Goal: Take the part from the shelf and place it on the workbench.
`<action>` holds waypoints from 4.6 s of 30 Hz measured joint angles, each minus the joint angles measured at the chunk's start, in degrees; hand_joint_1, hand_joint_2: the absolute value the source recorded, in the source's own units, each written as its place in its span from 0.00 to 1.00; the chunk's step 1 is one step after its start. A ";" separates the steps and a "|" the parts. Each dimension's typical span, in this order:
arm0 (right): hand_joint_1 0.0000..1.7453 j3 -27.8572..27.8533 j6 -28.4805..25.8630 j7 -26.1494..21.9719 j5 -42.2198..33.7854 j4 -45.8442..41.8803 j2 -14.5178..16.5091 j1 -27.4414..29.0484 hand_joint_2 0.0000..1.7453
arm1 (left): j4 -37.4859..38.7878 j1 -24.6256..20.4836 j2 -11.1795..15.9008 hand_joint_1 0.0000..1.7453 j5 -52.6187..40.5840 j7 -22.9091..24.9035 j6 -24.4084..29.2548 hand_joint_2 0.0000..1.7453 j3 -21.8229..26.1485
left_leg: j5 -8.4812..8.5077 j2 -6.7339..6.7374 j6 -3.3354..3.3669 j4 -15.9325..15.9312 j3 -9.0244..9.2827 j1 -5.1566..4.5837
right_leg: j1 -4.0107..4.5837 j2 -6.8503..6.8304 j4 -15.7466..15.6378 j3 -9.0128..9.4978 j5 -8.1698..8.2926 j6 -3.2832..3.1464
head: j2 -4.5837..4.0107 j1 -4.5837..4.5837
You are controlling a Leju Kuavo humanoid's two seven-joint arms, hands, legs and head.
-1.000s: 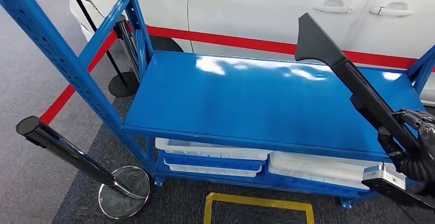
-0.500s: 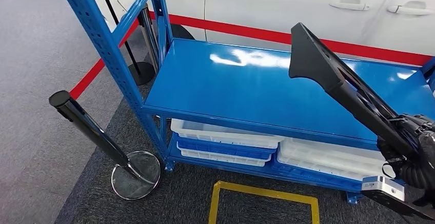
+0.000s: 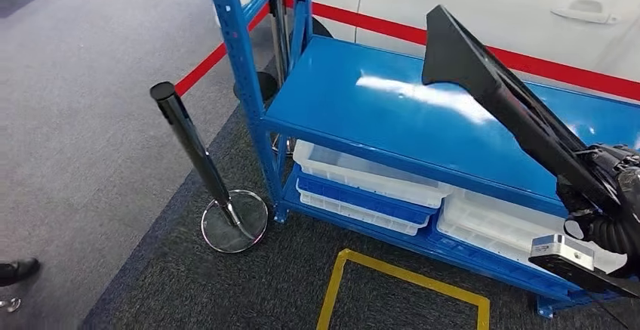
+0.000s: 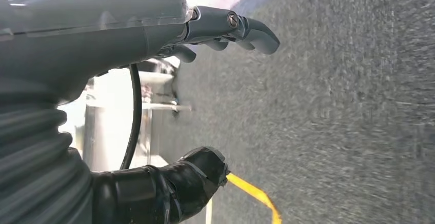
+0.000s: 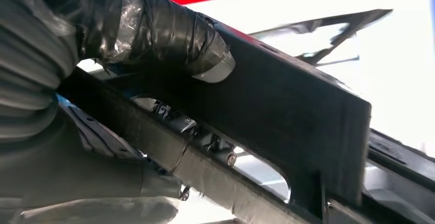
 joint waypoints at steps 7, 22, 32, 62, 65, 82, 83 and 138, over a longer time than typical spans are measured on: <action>1.00 2.72 0.36 0.62 0.28 1.03 -0.08 -3.00 1.00 | -0.01 0.23 -0.14 0.00 -0.28 0.17 0.14 1.00 0.19 | 3.75 -3.43 3.45 -2.00 -3.38 -0.20 | -0.60 5.33 8.78 -2.63 -8.99 1.82 | 0.00 0.13; 1.00 5.11 0.29 2.10 0.05 2.03 -1.32 -5.77 1.00 | 0.04 0.24 -0.53 0.00 -1.16 -0.36 -0.54 1.00 0.21 | 0.17 -4.79 0.51 8.40 -13.34 -0.17 | 0.12 6.09 -3.75 7.00 -3.33 -2.30 | 0.00 -0.23; 1.00 5.23 0.23 2.48 -0.15 2.04 -2.10 -5.86 1.00 | 0.04 -0.20 -0.45 0.00 -1.26 -0.61 -0.77 1.00 0.21 | 0.97 -0.66 0.12 -0.85 -1.39 0.44 | -0.28 -0.96 -0.14 0.87 -0.16 0.54 | 0.01 -0.37; 1.00 8.21 -7.61 13.98 16.12 -3.06 3.14 10.07 1.00 | 0.05 0.14 0.17 0.00 -8.26 -0.39 -2.90 1.00 -3.03 | 0.26 -0.17 0.12 -1.53 1.53 -0.01 | 0.38 -0.44 -0.85 0.80 0.17 -0.97 | 0.00 -0.66; 1.00 6.95 -8.00 14.09 16.28 -4.06 3.20 12.82 1.00 | 0.06 0.56 0.57 0.00 -8.64 -0.72 -3.25 1.00 -3.27 | 1.52 -1.36 1.79 -3.70 1.21 -0.54 | -0.07 -0.71 -0.63 0.44 0.53 0.11 | 0.00 -0.63; 1.00 -18.27 -5.21 3.55 12.37 -19.79 11.09 40.38 1.00 | 0.24 1.90 0.56 0.00 -11.11 -2.10 -3.63 1.00 -4.78 | 3.88 -6.64 0.79 3.25 -9.05 -0.36 | -0.72 7.94 -1.53 7.73 -5.80 -1.41 | 0.00 -0.76; 1.00 -17.91 -5.31 4.21 14.84 -19.86 11.84 40.01 1.00 | 0.25 1.76 0.54 0.00 -11.29 -2.01 -3.77 1.00 -4.84 | 1.65 -5.22 0.54 6.51 -10.29 -0.29 | -0.53 7.28 -1.53 7.49 -5.56 -1.72 | 0.00 -0.91; 1.00 -0.82 -9.96 13.97 22.04 -10.25 11.04 30.25 1.00 | 0.35 1.78 -0.45 0.00 -9.57 -0.41 -3.14 1.00 -5.15 | 3.83 -9.17 3.72 0.08 -4.61 -1.43 | -0.73 9.73 0.88 3.84 -4.28 0.99 | 0.01 -1.08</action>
